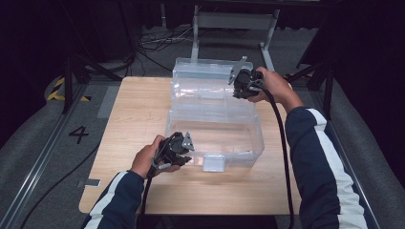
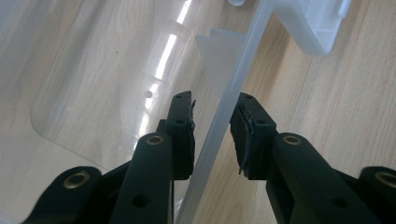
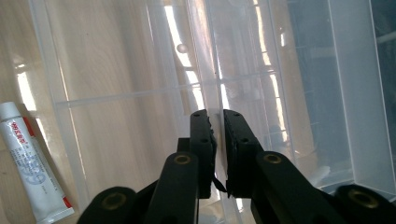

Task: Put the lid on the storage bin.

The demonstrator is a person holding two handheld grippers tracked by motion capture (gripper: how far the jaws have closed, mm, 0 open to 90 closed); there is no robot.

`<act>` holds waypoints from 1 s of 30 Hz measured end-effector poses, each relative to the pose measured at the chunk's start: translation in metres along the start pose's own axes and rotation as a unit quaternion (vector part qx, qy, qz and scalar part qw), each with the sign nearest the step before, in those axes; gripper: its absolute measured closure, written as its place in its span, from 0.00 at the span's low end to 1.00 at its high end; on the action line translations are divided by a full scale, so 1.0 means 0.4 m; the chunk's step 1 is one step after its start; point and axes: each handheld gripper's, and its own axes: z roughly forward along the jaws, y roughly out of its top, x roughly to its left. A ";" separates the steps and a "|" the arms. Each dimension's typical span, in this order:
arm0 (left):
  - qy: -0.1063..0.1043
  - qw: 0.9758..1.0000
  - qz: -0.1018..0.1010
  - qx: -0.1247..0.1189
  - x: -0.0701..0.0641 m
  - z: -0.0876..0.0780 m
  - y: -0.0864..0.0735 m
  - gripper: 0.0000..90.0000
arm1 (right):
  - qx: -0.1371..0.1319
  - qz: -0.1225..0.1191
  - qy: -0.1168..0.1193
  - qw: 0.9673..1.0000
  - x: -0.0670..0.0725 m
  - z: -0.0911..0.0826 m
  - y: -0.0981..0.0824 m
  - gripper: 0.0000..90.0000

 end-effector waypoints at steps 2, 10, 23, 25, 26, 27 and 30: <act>0.000 1.000 -0.002 -0.001 0.000 0.000 0.000 0.78 | 0.000 -0.001 0.001 1.000 0.000 -0.001 0.001 0.94; 0.003 1.000 -0.021 -0.008 -0.004 0.001 -0.002 0.76 | -0.008 -0.004 0.015 1.000 0.007 -0.014 0.001 0.97; 0.010 0.999 -0.039 -0.013 -0.011 0.004 -0.002 0.72 | -0.027 -0.019 0.032 0.999 0.044 -0.053 -0.004 0.99; 0.014 0.999 -0.039 -0.012 -0.012 0.004 -0.002 0.71 | -0.029 -0.021 0.030 0.999 0.053 -0.059 -0.005 0.99; 0.015 0.999 -0.039 -0.013 -0.013 0.005 -0.001 0.71 | -0.030 -0.025 0.030 0.999 0.057 -0.062 -0.005 0.99; 0.016 0.999 -0.039 -0.013 -0.013 0.005 -0.001 0.71 | -0.030 -0.029 0.030 0.999 0.063 -0.065 -0.005 0.99; 0.026 0.999 -0.040 -0.016 -0.018 0.007 -0.002 0.69 | -0.037 -0.031 0.026 0.998 0.081 -0.074 -0.010 0.99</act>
